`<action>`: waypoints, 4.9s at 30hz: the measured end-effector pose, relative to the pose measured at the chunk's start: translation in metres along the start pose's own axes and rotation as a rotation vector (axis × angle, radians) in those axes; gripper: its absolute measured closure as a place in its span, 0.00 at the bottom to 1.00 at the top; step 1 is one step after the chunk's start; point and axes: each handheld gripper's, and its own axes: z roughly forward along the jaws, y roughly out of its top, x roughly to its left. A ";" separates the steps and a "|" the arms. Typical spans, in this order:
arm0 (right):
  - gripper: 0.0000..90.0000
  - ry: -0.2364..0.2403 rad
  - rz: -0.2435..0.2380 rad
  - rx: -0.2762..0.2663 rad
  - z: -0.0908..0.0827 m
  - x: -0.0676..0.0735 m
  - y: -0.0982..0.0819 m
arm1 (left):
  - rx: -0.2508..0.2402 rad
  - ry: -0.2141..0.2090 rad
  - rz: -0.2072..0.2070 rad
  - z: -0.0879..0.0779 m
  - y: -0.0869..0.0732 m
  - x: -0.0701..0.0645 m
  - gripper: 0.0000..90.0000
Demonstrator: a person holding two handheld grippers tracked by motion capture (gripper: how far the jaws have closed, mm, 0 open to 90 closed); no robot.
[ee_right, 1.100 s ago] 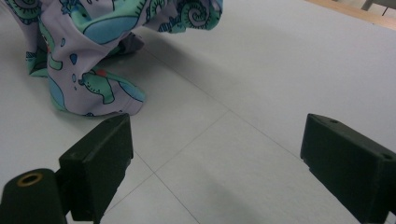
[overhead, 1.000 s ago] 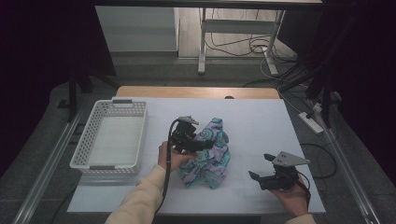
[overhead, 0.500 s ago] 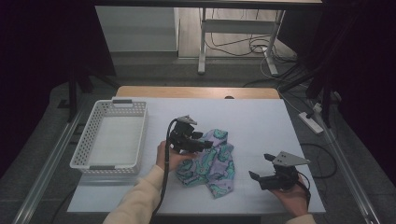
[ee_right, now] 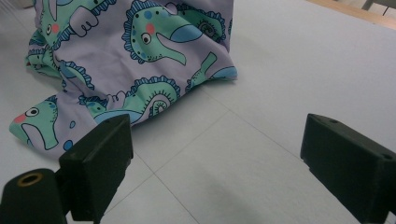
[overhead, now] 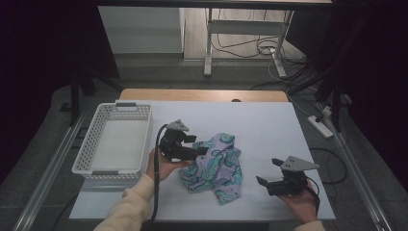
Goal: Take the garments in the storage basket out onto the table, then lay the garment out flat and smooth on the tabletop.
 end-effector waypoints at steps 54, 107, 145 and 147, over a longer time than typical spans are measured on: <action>0.11 0.040 -0.020 -0.017 0.013 0.006 0.011 | 0.039 0.083 -0.002 -0.045 -0.052 0.011 0.28; 0.11 0.221 -0.139 0.012 0.059 0.063 0.048 | 0.066 0.065 -0.015 -0.028 -0.057 0.005 0.26; 0.19 0.191 -0.192 0.143 0.091 0.079 0.044 | 0.089 0.058 -0.006 -0.021 -0.058 0.004 0.26; 0.25 0.173 -0.204 0.168 0.094 0.079 0.041 | 0.090 0.059 -0.006 -0.021 -0.058 0.004 0.26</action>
